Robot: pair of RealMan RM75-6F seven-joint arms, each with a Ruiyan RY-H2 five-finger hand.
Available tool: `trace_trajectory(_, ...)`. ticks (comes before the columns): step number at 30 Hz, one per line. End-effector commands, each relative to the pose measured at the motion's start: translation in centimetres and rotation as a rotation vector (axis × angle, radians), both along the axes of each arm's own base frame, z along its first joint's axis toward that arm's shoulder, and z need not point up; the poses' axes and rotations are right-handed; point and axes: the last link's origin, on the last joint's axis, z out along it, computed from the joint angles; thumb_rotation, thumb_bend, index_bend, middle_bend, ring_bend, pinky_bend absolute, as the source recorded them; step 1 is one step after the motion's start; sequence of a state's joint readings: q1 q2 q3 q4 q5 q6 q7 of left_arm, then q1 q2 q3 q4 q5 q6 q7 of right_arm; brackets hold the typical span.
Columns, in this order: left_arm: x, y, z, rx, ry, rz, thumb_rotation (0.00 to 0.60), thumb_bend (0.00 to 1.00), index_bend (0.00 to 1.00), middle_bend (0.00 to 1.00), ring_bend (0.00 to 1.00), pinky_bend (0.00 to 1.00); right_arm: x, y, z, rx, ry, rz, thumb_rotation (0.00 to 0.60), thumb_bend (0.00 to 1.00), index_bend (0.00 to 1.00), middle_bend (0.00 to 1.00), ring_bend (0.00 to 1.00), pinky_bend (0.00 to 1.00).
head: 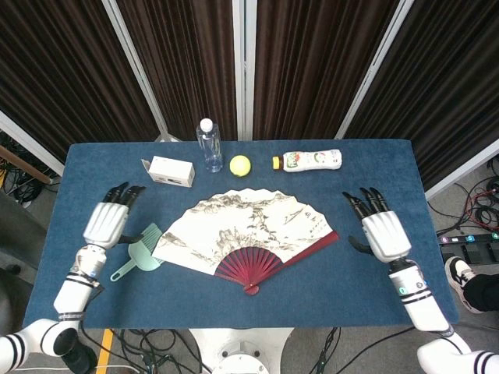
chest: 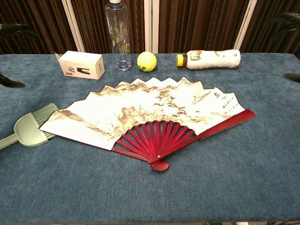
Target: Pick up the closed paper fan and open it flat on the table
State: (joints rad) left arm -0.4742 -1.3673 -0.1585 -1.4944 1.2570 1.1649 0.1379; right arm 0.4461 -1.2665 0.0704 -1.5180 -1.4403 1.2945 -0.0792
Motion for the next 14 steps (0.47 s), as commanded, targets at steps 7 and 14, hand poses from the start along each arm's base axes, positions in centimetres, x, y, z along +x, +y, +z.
trace_trajectory(7, -8.7, -6.4, 6.1, 0.196, 0.019, 0.173, 0.6, 0.0, 0.14, 0.14, 0.05, 0.12, -5.4, 5.6, 5.6, -0.093, -0.079, -0.157, 0.6, 0.17, 0.09, 0.17, 0.01, 0.03)
trace_trajectory(14, -9.0, -12.4, 7.0, 0.233, 0.026, 0.211, 0.6, 0.0, 0.14, 0.14, 0.05, 0.12, -6.8, 9.8, 6.5, -0.132, -0.141, -0.2, 0.6, 0.17, 0.09, 0.17, 0.0, 0.01)
